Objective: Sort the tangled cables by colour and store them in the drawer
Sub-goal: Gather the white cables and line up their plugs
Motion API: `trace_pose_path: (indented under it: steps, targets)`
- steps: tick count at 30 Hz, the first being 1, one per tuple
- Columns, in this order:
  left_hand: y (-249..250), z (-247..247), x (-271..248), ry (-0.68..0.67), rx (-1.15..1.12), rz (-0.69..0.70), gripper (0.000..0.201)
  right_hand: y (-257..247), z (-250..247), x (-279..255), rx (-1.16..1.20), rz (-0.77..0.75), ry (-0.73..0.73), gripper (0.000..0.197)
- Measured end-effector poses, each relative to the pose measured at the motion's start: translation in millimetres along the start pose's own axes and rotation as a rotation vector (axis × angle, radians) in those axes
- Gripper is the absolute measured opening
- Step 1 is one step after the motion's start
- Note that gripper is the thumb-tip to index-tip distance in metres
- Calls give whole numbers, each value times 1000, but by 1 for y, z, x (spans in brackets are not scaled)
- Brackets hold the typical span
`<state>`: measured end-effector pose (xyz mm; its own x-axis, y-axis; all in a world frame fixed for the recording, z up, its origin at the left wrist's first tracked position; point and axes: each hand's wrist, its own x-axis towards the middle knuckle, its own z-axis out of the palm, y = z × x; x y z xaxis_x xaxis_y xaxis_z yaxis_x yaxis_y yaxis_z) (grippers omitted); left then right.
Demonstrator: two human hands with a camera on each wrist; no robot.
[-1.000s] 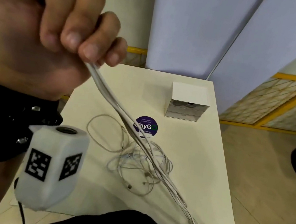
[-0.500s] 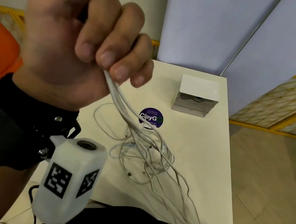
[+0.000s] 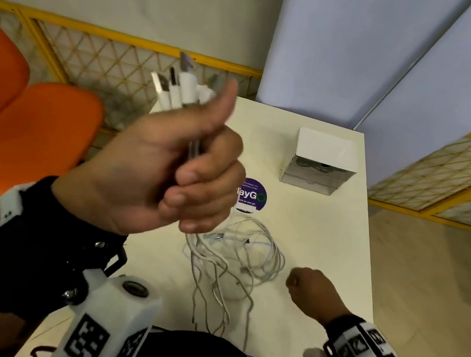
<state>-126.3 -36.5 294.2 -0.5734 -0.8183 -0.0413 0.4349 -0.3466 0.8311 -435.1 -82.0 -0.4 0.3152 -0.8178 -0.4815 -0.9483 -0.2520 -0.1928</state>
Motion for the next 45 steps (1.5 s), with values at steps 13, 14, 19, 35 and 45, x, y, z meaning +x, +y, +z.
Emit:
trace_pose_path:
  steps: [13, 14, 19, 35, 45]
  targets:
    - [8, -50, -36, 235, 164, -186, 55, -88, 31, 75, -416, -41, -67, 42]
    - [8, -55, -36, 241, 166, -189, 56, -88, 33, 76, -452, -33, -62, 38]
    - [7, -68, -32, 254, 166, -187, 56, -77, 32, 73, -425, 12, -19, 28]
    - [-43, -68, 28, 479, 89, -92, 37, -112, -116, 4, 911, 6, 509, 25]
    - [-67, -34, 76, 547, 290, -63, 35, -161, -189, -60, 1066, -383, 388, 10]
